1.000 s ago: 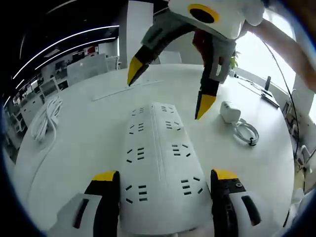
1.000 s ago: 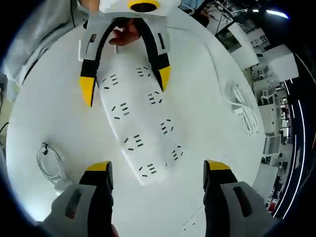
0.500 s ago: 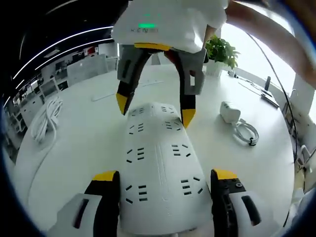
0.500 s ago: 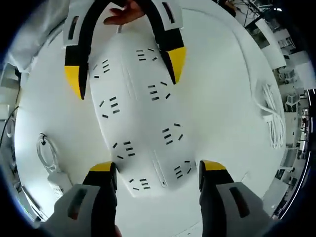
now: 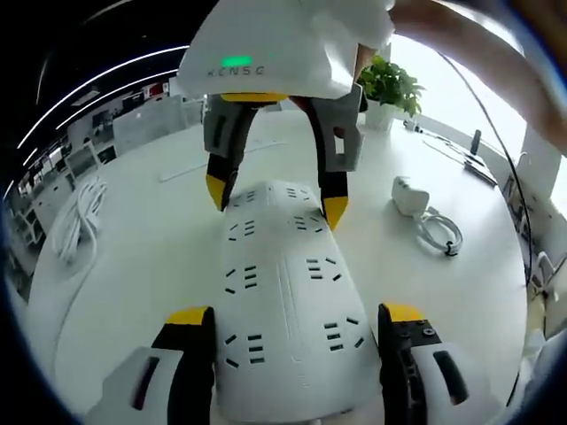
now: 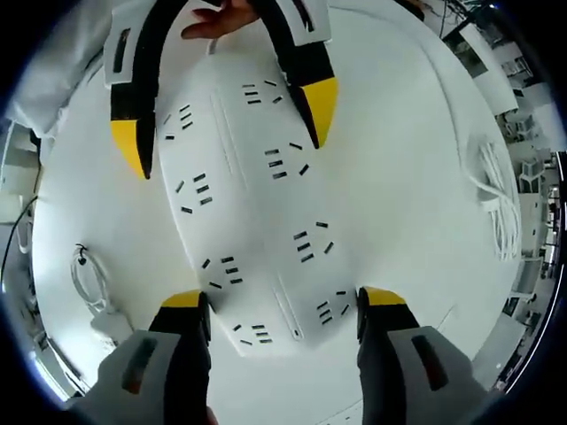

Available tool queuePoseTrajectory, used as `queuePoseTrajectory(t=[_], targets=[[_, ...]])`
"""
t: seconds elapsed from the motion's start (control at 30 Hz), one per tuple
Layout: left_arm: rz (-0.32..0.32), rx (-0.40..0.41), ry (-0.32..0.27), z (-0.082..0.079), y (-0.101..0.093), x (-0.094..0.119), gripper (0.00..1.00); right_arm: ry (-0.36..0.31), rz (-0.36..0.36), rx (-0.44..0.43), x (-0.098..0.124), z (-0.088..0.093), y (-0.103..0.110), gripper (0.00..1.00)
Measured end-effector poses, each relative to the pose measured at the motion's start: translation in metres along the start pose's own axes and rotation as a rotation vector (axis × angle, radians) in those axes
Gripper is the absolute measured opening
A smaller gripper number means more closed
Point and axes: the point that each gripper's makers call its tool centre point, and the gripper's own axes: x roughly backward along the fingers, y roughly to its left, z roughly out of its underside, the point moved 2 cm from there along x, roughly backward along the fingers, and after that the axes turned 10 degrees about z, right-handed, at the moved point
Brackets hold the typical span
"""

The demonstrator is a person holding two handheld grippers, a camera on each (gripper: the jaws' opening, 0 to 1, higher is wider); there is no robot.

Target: Straighten the power strip on the desk, plug the charger into it

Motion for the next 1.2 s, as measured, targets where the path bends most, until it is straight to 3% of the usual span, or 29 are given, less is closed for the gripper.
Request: queuePoseTrajectory(t=[0.63, 0.7, 1.2], targets=[[0.161, -0.165, 0.115, -0.002, -0.006, 0.002, 0.75, 0.019, 0.011, -0.254, 0.013, 0.007, 0.033, 0.66], [0.187, -0.196, 0.137, -0.003, -0.006, 0.001, 0.75, 0.021, 0.016, -0.311, 0.015, 0.008, 0.040, 0.66], [0.275, -0.302, 0.201, -0.003, -0.003, -0.003, 0.74, 0.065, 0.024, -0.492, 0.020, 0.006, 0.057, 0.66]])
